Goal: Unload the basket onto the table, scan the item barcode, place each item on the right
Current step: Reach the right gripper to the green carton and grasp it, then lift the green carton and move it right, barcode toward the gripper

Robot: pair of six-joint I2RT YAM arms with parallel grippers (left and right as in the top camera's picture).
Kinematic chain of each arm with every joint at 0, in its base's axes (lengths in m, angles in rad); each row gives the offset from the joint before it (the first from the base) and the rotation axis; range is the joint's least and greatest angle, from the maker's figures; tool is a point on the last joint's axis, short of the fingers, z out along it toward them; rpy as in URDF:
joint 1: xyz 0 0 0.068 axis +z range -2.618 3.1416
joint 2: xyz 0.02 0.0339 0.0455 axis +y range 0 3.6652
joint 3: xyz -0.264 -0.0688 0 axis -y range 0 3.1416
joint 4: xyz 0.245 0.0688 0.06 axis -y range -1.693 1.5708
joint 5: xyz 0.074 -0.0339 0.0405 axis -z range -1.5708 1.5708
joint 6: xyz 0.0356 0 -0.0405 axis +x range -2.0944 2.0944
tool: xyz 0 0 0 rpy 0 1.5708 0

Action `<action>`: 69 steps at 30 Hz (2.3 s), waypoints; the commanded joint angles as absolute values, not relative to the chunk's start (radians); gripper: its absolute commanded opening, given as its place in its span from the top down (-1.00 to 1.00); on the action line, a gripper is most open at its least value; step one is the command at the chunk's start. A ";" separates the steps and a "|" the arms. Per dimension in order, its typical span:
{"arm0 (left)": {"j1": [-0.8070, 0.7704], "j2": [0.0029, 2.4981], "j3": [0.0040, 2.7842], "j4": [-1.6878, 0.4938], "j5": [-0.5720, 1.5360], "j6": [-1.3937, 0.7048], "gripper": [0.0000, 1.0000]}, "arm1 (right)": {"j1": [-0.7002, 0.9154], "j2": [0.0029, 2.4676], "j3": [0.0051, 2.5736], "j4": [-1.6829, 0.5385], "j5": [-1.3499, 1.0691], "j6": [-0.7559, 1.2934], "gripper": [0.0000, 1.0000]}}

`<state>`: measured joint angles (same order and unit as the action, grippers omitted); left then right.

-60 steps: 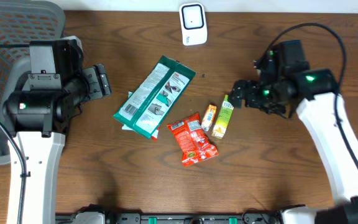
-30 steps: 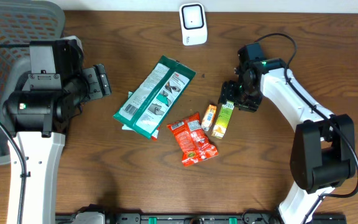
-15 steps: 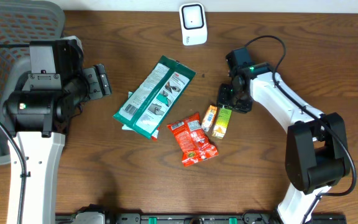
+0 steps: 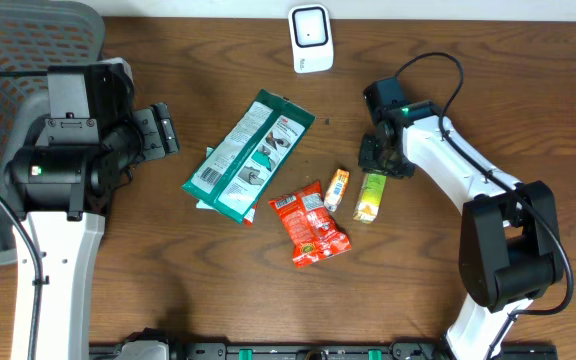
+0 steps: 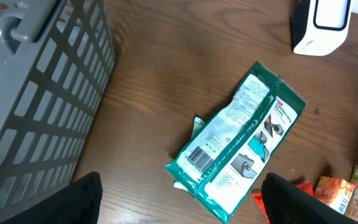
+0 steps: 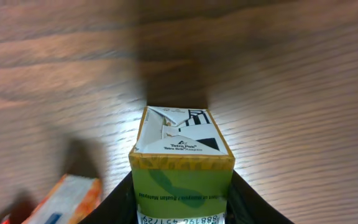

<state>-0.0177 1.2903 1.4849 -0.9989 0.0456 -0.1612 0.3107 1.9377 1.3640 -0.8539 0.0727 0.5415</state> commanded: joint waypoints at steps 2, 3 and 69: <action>-0.019 1.293 1.505 -1.002 0.036 -0.170 -0.65 | 0.306 1.951 1.359 -0.839 0.168 0.540 0.32; -0.019 1.293 1.505 -1.002 0.036 -0.170 -0.65 | 0.301 1.951 1.359 -0.828 0.168 0.529 0.32; -0.019 1.293 1.505 -1.002 0.036 -0.170 -0.65 | 0.204 1.868 1.313 -0.886 -0.015 0.270 -0.30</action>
